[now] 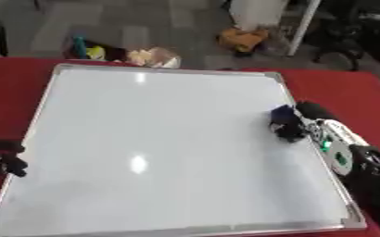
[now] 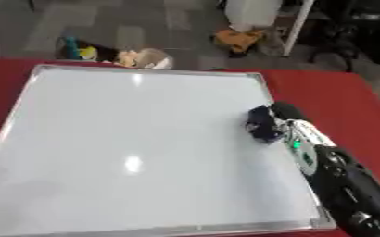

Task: Wipe the whiteboard clean with a brush.

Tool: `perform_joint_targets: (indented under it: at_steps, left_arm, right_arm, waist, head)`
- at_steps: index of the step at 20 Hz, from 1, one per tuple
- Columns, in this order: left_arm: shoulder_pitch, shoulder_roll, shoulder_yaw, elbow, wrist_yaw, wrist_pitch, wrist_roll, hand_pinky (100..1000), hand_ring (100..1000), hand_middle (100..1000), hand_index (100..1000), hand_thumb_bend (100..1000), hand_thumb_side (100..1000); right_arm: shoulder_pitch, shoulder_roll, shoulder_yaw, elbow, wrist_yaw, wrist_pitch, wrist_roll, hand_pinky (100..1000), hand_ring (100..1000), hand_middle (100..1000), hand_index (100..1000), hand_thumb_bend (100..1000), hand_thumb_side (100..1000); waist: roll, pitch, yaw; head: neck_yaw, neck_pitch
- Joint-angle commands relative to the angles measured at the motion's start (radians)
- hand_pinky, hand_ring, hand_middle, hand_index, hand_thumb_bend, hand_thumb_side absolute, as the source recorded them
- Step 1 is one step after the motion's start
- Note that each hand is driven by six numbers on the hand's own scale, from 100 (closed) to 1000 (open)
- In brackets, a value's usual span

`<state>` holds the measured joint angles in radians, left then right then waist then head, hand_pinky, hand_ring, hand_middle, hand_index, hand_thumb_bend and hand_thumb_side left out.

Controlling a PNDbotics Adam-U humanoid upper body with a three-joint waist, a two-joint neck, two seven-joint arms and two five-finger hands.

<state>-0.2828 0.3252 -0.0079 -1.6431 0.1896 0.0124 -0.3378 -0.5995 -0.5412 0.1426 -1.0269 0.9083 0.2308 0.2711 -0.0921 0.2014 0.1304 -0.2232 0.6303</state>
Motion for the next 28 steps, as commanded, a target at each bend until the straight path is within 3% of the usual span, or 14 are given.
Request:
perform_joint_targets:
  at_steps: [1,4,5,6,7,8,14,28]
  left_arm:
    - [-0.013,0.019,0.002,-0.017,0.000,-0.003,-0.005,551,563,622,686,743,1000]
    - [-0.013,0.018,0.000,-0.017,0.000,-0.003,-0.007,551,563,622,687,743,1000]
    - [-0.013,0.018,0.000,-0.017,0.000,-0.003,-0.008,551,563,622,687,743,1000]
    - [-0.014,0.018,0.000,-0.017,-0.001,-0.003,-0.009,551,563,622,687,743,1000]
    - [-0.014,0.018,-0.001,-0.017,-0.001,-0.003,-0.009,551,563,622,687,743,1000]
    - [-0.014,0.018,-0.001,-0.017,-0.001,-0.003,-0.010,551,563,622,687,743,1000]
    - [-0.013,0.016,-0.001,-0.017,0.001,-0.003,-0.010,551,562,622,686,744,1000]
    - [-0.010,0.013,-0.001,-0.016,0.003,-0.001,-0.011,551,563,622,687,745,1000]
  right_arm:
    - [0.001,0.050,0.051,0.013,0.009,-0.018,0.036,841,645,582,593,100,629]
    - [-0.020,0.060,0.066,0.005,0.026,-0.033,0.052,842,645,582,594,100,628]
    - [-0.026,0.063,0.071,0.002,0.032,-0.038,0.057,842,645,583,594,100,723]
    - [-0.032,0.067,0.075,0.000,0.037,-0.043,0.062,842,645,583,594,100,627]
    - [-0.038,0.071,0.080,-0.003,0.043,-0.048,0.066,842,645,583,593,100,699]
    - [-0.043,0.075,0.084,-0.005,0.048,-0.053,0.070,842,645,582,593,100,628]
    - [-0.061,0.094,0.116,-0.040,0.064,-0.085,0.092,840,643,581,592,100,632]
    - [0.002,0.049,0.248,-0.363,-0.051,-0.146,0.209,813,625,568,579,100,679]
  waist:
    - [0.011,-0.001,0.011]
    - [0.010,-0.002,0.015]
    - [0.010,-0.002,0.016]
    - [0.010,-0.002,0.018]
    - [0.010,-0.002,0.019]
    - [0.010,-0.002,0.020]
    - [0.011,-0.003,0.021]
    - [0.012,-0.012,0.002]
  head:
    - [-0.006,-0.010]
    - [-0.008,-0.009]
    - [-0.009,-0.009]
    - [-0.010,-0.009]
    - [-0.011,-0.009]
    - [-0.011,-0.008]
    - [-0.013,-0.007]
    - [-0.010,-0.005]
